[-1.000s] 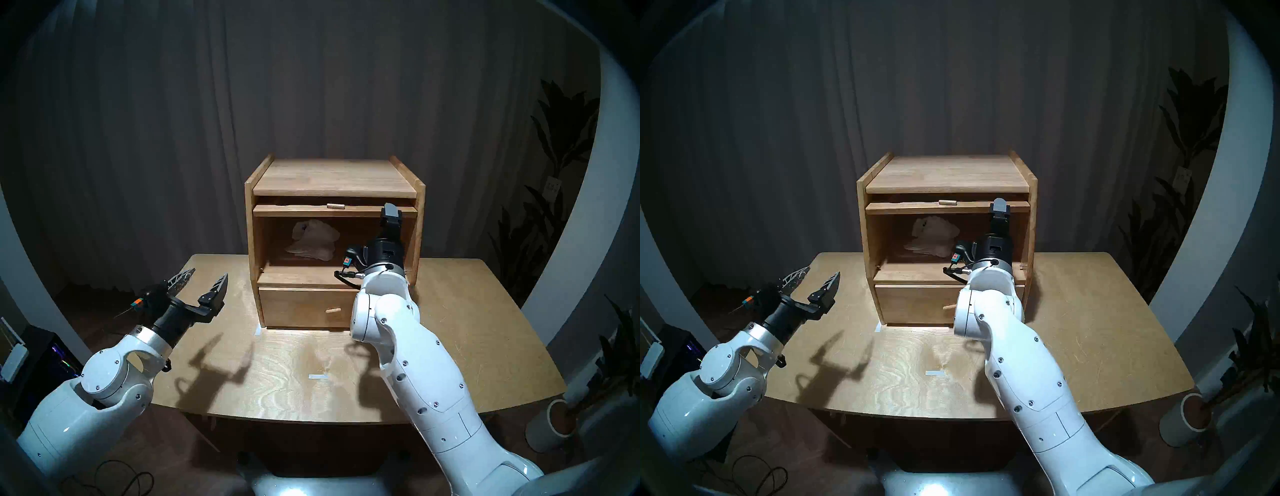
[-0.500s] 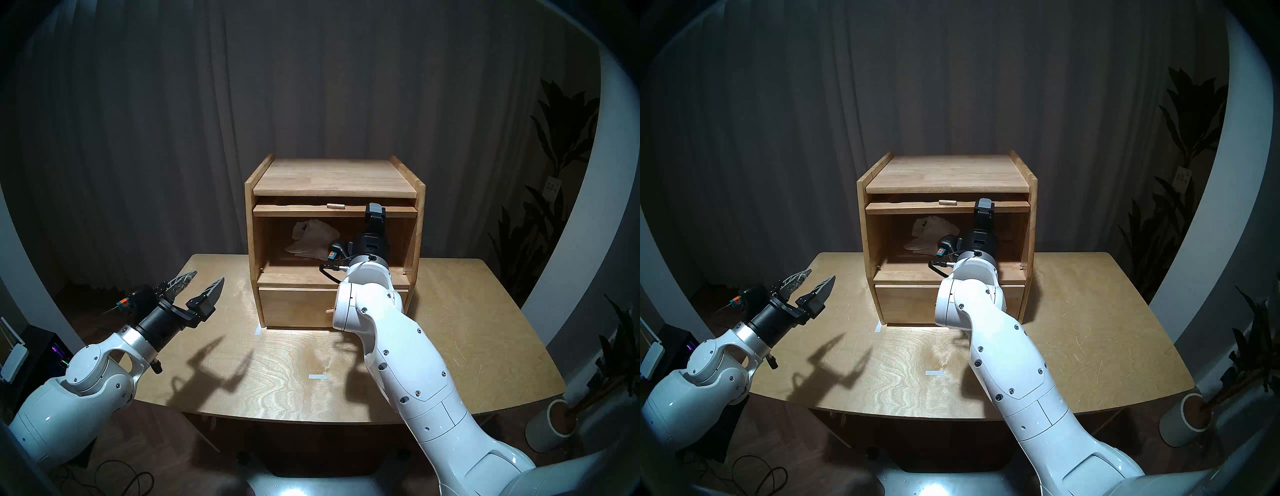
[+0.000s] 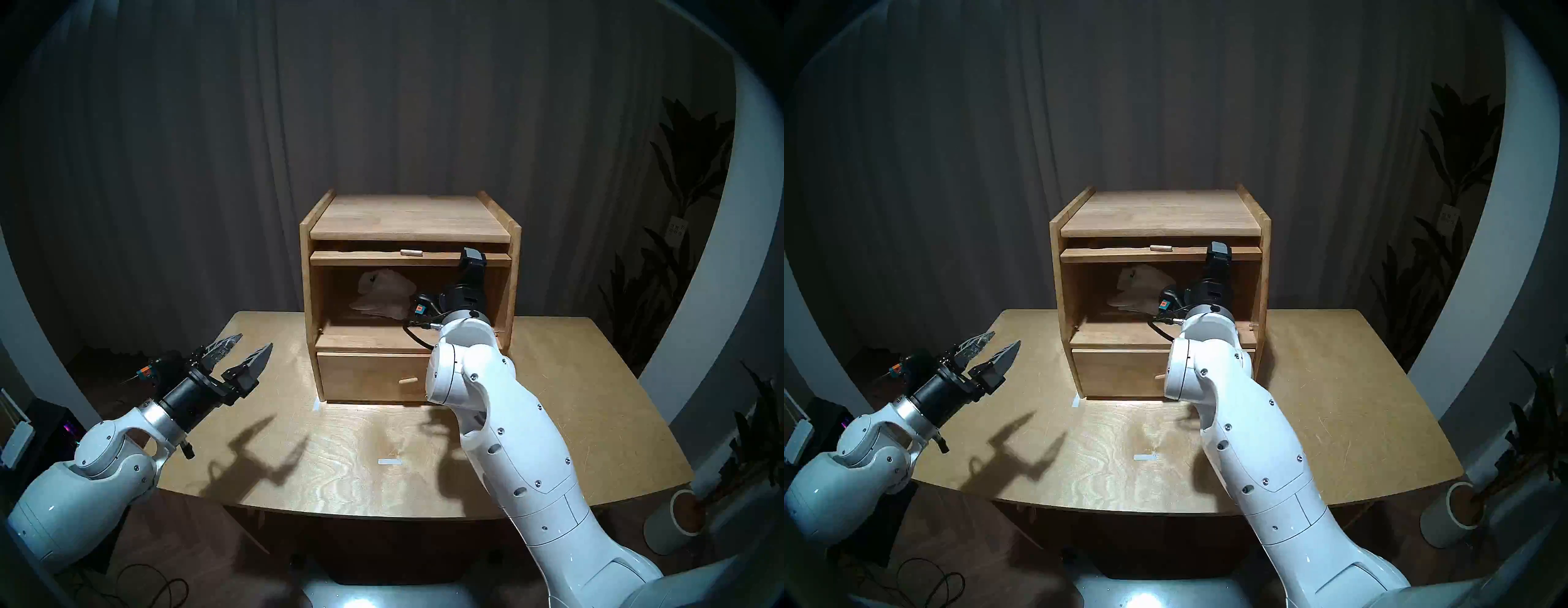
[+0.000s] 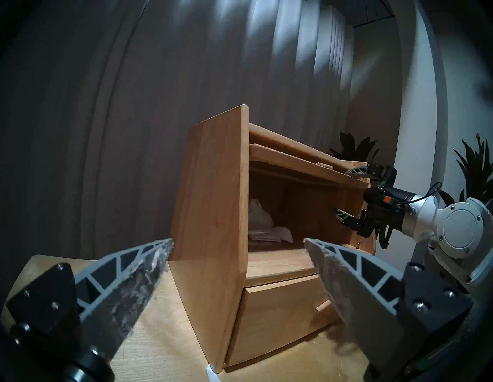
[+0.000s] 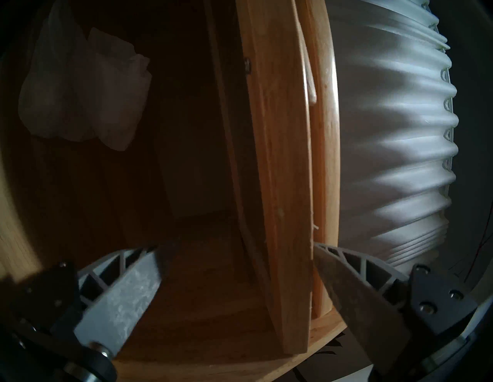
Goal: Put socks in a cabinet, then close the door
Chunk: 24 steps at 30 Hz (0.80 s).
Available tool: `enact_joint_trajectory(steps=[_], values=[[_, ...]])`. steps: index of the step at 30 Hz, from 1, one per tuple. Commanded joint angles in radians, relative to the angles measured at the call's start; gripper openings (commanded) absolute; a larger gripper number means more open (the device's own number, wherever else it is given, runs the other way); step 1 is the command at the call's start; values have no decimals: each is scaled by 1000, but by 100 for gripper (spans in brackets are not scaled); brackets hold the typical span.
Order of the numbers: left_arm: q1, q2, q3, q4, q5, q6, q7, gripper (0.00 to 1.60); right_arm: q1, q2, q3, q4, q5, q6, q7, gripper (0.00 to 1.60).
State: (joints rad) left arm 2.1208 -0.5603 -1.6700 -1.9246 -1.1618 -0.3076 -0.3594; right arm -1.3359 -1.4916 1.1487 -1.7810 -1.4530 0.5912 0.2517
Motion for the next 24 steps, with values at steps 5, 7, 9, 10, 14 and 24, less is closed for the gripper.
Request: enact_joint_trajectory(steps=[5, 7, 9, 10, 14, 24], values=[[-7, 6, -15, -7, -5, -6, -10, 160, 122, -20, -7, 78, 76, -131, -86, 160], [-7, 6, -15, -6, -6, -6, -11, 160, 138, -23, -16, 105, 72, -143, -92, 160], [-7, 7, -15, -6, -6, -6, -11, 160, 144, -28, -22, 129, 74, -151, -103, 160], [-6, 7, -15, -6, -7, -7, -12, 160, 143, -28, -28, 145, 66, -147, -115, 160], [-5, 8, -16, -7, -8, -7, -12, 160, 130, -20, -35, 154, 52, -139, -147, 160], [-6, 10, -14, -6, -10, -8, -13, 160, -18, 18, -88, 18, 33, -135, -258, 160]])
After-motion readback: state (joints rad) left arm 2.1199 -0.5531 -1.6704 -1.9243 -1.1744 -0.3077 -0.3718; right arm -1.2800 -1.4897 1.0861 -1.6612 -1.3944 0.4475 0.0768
